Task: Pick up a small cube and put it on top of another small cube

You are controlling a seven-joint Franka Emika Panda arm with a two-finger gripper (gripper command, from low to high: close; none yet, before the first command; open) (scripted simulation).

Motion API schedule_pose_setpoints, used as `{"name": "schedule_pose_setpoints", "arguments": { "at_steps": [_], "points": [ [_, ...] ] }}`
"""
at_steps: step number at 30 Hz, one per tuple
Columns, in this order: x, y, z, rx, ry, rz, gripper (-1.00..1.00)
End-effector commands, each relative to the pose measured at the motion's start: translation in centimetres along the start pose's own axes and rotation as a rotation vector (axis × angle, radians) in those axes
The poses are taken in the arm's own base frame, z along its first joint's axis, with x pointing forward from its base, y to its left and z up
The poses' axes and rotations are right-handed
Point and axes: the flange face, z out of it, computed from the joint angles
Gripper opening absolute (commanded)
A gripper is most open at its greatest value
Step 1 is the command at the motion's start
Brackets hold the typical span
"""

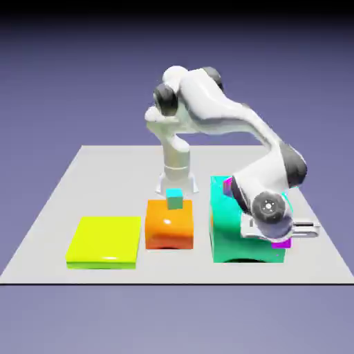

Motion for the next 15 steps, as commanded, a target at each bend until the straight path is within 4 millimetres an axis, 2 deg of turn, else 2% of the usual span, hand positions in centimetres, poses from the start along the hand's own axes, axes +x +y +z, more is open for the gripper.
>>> {"name": "schedule_pose_setpoints", "arguments": {
  "at_steps": [1,7,8,11,13,15],
  "points": [
    [-1.3,0.6,0.3,-0.046,0.001,-0.008,-1.0],
    [-8.7,5.2,1.4,-0.309,0.048,-0.045,-1.0],
    [-9.2,6.0,1.3,-0.349,0.061,-0.044,-1.0],
    [-8.9,8.4,0.1,-0.453,0.099,-0.025,-1.0],
    [-8.9,8.8,-0.1,-0.469,0.106,-0.021,-1.0],
    [-8.4,9.2,1.5,-0.469,0.105,-0.023,-1.0]
  ]
}}
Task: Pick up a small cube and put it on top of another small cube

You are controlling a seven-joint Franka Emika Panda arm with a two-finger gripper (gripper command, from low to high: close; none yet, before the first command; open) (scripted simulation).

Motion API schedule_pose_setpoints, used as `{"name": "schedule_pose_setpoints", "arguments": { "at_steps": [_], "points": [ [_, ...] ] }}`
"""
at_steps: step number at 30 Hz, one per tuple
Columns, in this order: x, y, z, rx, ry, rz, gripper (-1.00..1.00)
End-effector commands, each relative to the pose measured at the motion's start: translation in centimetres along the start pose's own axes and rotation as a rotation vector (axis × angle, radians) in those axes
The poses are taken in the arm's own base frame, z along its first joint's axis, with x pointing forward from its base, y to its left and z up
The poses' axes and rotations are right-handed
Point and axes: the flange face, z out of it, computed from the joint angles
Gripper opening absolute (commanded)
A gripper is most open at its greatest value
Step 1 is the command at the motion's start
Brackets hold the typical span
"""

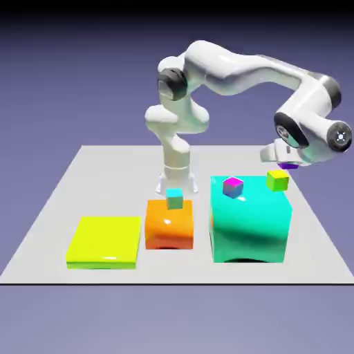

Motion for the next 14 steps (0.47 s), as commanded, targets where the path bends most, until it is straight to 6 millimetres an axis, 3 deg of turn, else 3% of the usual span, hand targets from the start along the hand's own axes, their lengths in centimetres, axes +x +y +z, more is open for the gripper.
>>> {"name": "schedule_pose_setpoints", "arguments": {
  "at_steps": [1,5,6,7,14],
  "points": [
    [0.2,-0.2,0.9,-0.001,0.001,0.0,-1.0],
    [0.9,-0.7,4.4,-0.001,0.001,0.002,-1.0],
    [0.9,-0.7,4.4,-0.001,0.001,0.002,1.0],
    [0.9,-0.7,4.4,-0.001,0.001,0.002,1.0],
    [-0.2,0.4,-1.7,-0.001,0.001,0.002,1.0]
  ]
}}
